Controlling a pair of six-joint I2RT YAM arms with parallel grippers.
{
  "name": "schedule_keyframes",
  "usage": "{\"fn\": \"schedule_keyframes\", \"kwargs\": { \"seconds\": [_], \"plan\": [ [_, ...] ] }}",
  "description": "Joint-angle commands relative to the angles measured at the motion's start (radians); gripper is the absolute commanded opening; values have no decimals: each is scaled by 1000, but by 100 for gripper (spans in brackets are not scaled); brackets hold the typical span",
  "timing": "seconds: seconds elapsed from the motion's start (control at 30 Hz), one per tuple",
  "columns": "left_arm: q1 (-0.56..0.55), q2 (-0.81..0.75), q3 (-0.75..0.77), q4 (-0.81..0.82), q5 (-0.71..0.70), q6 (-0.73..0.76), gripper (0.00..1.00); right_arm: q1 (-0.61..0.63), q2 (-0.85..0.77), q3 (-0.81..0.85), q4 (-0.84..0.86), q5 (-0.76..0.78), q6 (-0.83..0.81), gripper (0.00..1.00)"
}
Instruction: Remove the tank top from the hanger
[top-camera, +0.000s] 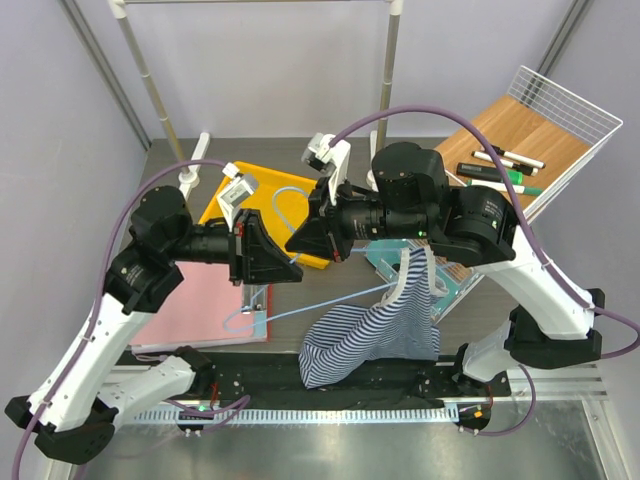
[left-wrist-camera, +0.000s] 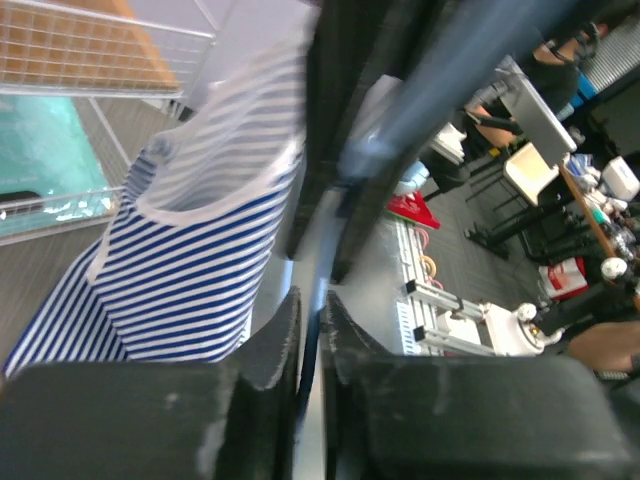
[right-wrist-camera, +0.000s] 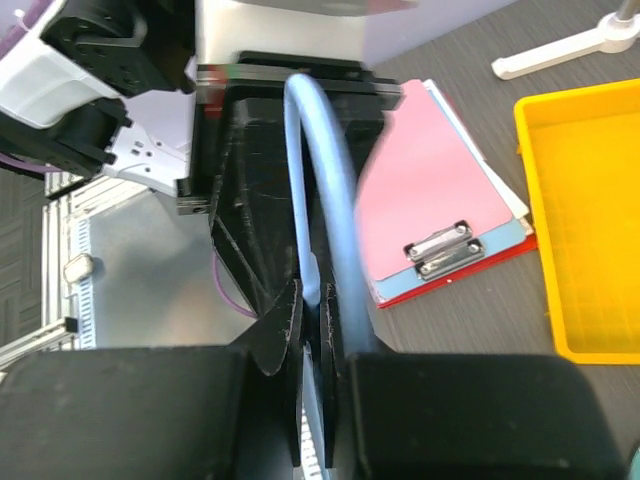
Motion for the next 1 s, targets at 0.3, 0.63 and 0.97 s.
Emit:
{"fn": "schedule_keyframes", "kwargs": {
  "seconds": [0.3, 0.63, 0.97],
  "plan": [
    [-7, -50, -12, 129, -73, -102, 0, 2, -105, -78, 122, 26, 45, 27],
    [-7, -81, -56, 266, -64, -191, 0, 2, -203, -129, 117, 156, 59, 74],
    [-5, -99, -105, 388, -50, -272, 0, 3, -387, -204, 47, 356, 62, 84]
  ]
}}
